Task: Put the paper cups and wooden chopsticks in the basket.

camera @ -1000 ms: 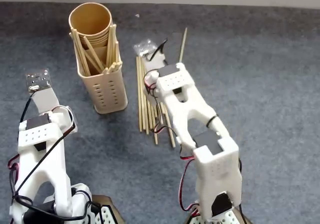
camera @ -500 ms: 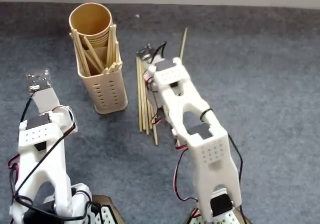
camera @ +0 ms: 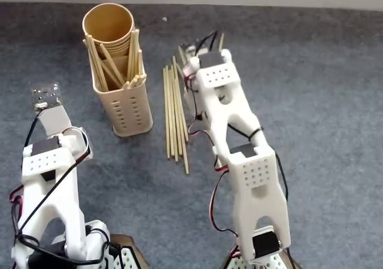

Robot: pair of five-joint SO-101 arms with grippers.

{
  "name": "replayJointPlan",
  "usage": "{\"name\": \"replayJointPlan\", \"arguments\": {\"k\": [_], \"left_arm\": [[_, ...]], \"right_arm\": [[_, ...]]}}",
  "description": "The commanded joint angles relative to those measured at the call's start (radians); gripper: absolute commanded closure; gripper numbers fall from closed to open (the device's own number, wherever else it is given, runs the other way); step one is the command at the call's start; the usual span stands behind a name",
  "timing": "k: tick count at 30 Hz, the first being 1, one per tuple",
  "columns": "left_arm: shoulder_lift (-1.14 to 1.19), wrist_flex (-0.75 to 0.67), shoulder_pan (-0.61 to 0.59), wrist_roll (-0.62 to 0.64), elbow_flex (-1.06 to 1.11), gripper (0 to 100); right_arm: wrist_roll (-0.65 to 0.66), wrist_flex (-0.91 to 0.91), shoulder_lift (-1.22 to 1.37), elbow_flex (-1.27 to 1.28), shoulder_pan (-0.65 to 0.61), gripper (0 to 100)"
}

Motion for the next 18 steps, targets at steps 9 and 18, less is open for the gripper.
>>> {"name": "replayJointPlan", "arguments": {"k": [9, 18], "left_arm": [[-0.007, -0.008, 0.019, -0.011, -0.005, 84], [-0.007, -0.009, 0.019, -0.011, -0.005, 84]], "right_arm": [[-0.072, 0.128, -0.012, -0.750, 0.035, 99.3], [-0.069, 0.038, -0.114, -0.938, -0.002, 99.3]]}}
